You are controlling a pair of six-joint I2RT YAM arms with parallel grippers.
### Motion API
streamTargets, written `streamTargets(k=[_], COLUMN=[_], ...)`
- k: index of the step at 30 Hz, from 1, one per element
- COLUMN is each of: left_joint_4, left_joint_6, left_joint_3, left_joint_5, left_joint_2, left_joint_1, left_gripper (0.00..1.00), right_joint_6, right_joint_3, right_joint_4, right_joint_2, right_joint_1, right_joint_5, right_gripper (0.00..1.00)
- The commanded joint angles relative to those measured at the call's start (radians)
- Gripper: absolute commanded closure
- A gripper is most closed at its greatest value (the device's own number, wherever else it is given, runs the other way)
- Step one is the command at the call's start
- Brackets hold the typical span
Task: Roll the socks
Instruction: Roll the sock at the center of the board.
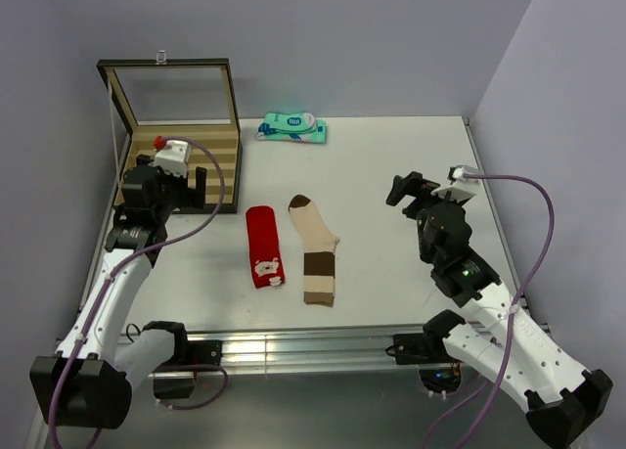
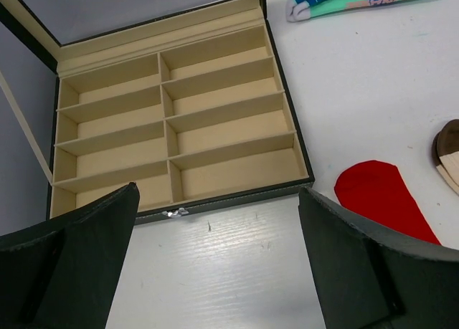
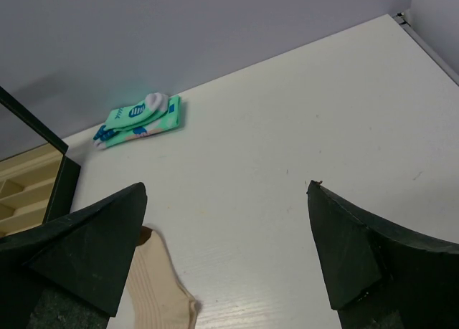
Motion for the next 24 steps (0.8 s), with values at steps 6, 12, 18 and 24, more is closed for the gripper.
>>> streamTargets(k=[6,12,18,24], left_joint_4=[-0.019,-0.035,-0.062,-0.145], left_joint_6=[0.054,0.103,0.209,0.272], left_joint_3=[0.003,-0.040,-0.141,-0.179], left_joint_5=[0.028,0.010,-0.012,0.088], left_joint_2=[-0.013,-0.018,-0.021,-0.049], left_joint_1=[-0.024,-0.087,-0.237,-0.360], left_gripper=[0.03,0.09,0.19,0.33], right_joint_6=[-0.004,0.002,0.012,0.035], right_joint_3=[0.006,0.025,0.026,0.035], right_joint_4=[0.029,0.013,0.023,0.026], right_joint_2=[0.005,0.040,0.080,0.133], right_joint_1=[-0.004,-0.005,-0.005,-0.004], right_joint_5=[0.003,-0.018,-0.090,-0.153], right_gripper=[0.00,0.00,0.04,0.09])
